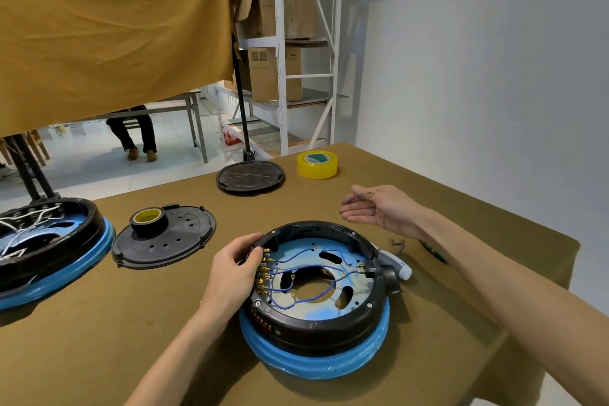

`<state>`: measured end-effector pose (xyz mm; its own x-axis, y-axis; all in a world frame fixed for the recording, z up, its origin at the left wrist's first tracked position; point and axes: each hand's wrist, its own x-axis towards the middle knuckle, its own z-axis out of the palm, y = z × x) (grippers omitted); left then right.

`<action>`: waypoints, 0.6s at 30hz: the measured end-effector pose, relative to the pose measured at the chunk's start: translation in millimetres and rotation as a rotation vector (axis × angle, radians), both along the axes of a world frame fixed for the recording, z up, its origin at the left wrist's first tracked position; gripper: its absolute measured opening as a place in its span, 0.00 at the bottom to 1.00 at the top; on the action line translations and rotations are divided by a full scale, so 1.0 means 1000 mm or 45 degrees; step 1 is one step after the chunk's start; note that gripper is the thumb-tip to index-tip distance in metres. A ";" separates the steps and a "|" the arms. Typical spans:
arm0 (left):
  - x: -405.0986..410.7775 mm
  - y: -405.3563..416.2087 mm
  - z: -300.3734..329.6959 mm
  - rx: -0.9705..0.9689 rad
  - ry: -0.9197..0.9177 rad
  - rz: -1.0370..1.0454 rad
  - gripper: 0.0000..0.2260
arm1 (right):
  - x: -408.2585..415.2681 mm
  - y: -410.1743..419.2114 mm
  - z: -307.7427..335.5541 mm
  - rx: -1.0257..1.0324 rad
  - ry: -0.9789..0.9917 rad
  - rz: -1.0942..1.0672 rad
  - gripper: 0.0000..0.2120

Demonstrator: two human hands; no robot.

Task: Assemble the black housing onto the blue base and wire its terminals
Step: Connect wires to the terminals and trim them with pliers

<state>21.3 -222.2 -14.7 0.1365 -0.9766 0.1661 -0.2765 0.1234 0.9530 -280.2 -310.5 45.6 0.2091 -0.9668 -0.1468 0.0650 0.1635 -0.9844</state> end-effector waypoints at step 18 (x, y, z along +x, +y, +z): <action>-0.001 0.008 0.010 -0.150 -0.093 -0.006 0.14 | 0.063 0.040 0.013 0.002 -0.032 0.504 0.23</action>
<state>20.7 -214.7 -4.6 0.1154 -0.9503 0.2891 -0.3441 0.2348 0.9091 -217.1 -270.1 58.5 0.5693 -0.8104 -0.1381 0.0210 0.1822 -0.9830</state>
